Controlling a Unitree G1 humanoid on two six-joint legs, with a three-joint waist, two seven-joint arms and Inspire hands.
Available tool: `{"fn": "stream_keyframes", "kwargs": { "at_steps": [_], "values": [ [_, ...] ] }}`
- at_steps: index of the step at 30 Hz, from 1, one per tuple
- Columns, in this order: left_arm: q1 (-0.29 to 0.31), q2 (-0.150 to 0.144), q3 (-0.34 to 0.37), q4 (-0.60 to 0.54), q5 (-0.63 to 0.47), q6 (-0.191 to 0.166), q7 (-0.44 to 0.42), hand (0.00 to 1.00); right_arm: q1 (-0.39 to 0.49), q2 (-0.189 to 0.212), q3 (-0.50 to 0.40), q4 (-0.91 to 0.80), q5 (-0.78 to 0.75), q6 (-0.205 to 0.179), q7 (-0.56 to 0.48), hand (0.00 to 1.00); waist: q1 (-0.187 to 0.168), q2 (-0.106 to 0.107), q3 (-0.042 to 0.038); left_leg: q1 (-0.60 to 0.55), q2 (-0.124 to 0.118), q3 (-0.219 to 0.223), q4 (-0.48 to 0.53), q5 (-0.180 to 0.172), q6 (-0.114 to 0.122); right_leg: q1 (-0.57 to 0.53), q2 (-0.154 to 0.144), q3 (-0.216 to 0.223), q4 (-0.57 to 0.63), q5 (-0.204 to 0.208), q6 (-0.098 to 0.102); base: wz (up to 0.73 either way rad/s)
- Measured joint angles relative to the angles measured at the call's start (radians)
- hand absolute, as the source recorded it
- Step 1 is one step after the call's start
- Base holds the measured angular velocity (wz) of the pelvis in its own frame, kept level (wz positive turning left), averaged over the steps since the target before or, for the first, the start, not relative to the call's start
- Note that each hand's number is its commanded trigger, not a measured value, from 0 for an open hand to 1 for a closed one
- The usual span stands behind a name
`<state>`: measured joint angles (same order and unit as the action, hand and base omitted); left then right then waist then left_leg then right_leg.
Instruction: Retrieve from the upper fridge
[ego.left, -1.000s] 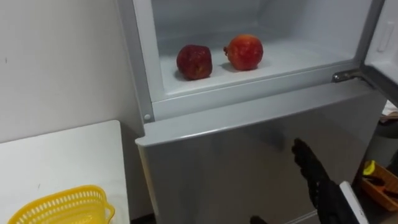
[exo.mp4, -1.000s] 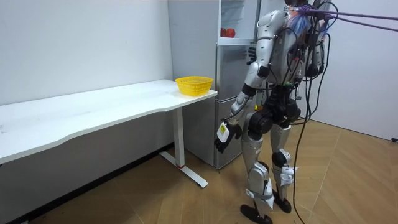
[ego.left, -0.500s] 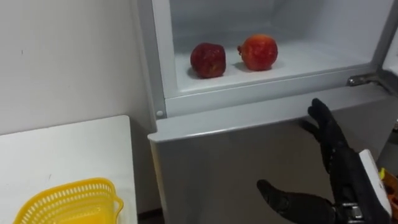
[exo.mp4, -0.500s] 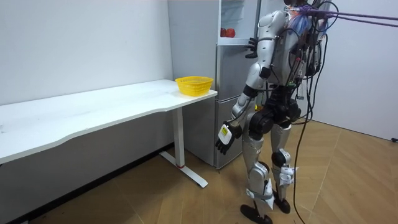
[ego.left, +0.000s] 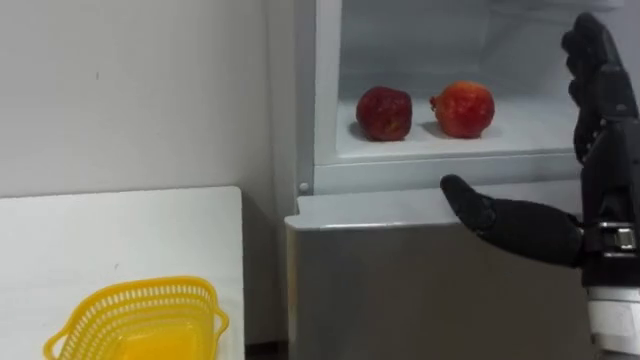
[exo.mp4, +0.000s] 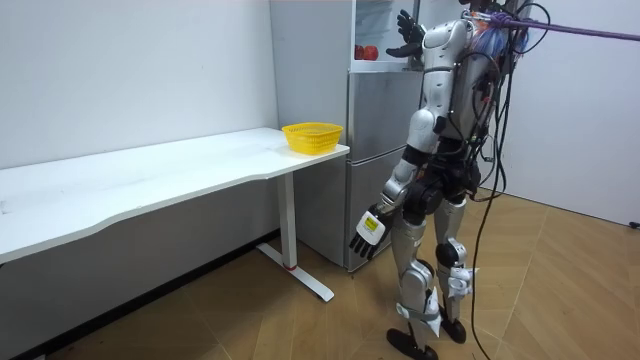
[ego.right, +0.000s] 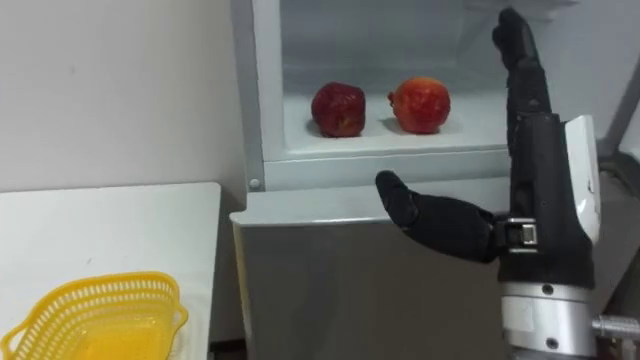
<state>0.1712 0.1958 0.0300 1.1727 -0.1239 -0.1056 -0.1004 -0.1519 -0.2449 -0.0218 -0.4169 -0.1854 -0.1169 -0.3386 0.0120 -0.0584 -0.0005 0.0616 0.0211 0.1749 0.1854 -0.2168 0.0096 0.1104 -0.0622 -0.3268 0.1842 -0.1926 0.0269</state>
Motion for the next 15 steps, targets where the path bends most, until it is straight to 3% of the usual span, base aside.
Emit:
{"fn": "stream_keyframes", "kwargs": {
  "at_steps": [5, 15],
  "values": [
    [-0.002, 0.0, 0.014, 0.006, 0.002, 0.014, 0.002, 0.0, -0.014, -0.009, -0.001, 0.0, -0.001, 0.002, -0.006, 0.0, 0.026, -0.003, -0.0015, 0.0, -0.002, -0.018, 0.001, 0.0, 0.0, 0.005, 0.0, -0.008, 0.0, 0.0, 0.0, 0.08],
    [-0.001, -0.005, 0.045, 0.017, 0.011, 0.034, 0.0, 0.0, -0.123, -0.037, -0.006, 0.001, -0.016, 0.003, -0.011, 0.0, 0.029, -0.005, 0.0007, 0.001, -0.003, -0.027, 0.004, 0.001, -0.001, 0.009, -0.001, -0.008, -0.001, 0.0, 0.0, 0.01]
  ]
}}
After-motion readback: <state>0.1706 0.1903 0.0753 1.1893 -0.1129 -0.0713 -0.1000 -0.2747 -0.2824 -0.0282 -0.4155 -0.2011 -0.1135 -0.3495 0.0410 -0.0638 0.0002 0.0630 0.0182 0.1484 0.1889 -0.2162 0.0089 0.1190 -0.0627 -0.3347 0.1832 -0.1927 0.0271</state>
